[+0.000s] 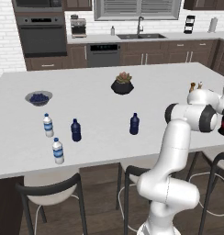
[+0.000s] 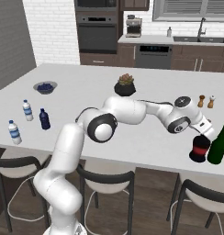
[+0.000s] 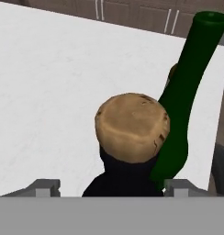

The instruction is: Move the plastic bottles in the middle to the plastics group, and the glass bottles in the middle to the glass group.

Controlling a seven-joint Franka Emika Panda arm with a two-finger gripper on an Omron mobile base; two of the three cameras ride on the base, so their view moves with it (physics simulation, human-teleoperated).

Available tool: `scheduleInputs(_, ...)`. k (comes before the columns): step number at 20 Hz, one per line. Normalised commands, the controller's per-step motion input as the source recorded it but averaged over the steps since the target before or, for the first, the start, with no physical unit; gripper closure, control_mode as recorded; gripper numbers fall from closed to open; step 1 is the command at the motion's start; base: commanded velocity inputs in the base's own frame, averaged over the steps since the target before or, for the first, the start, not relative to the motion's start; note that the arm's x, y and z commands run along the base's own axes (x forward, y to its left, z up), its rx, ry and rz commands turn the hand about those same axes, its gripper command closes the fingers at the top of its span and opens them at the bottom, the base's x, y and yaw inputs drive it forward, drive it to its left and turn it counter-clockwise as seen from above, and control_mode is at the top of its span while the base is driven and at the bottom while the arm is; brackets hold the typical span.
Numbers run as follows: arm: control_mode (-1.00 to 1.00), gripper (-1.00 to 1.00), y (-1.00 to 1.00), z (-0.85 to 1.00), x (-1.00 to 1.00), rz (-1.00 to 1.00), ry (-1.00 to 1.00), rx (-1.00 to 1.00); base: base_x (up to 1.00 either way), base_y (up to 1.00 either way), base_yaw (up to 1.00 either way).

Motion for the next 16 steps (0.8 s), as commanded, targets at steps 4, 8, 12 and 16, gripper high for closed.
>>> scheduleInputs(4, -1.0, -1.0, 0.03, 0.0, -0.16, 0.0, 0.0, 0.0, 0.0, 0.0, 0.0)
scheduleInputs(8, -1.0, -1.0, 0.12, 0.0, -0.4, 0.0, -0.02, 0.0, 0.0, 0.0, 0.0)
scheduleInputs(12, -1.0, -1.0, 0.39, -0.01, -0.54, 0.07, -0.05, 0.0, 0.0, 0.0, 0.0)
scheduleInputs(16, -1.0, -1.0, 0.44, 0.0, -0.34, 0.09, 0.0, 0.0, 0.0, 0.0, 0.0)
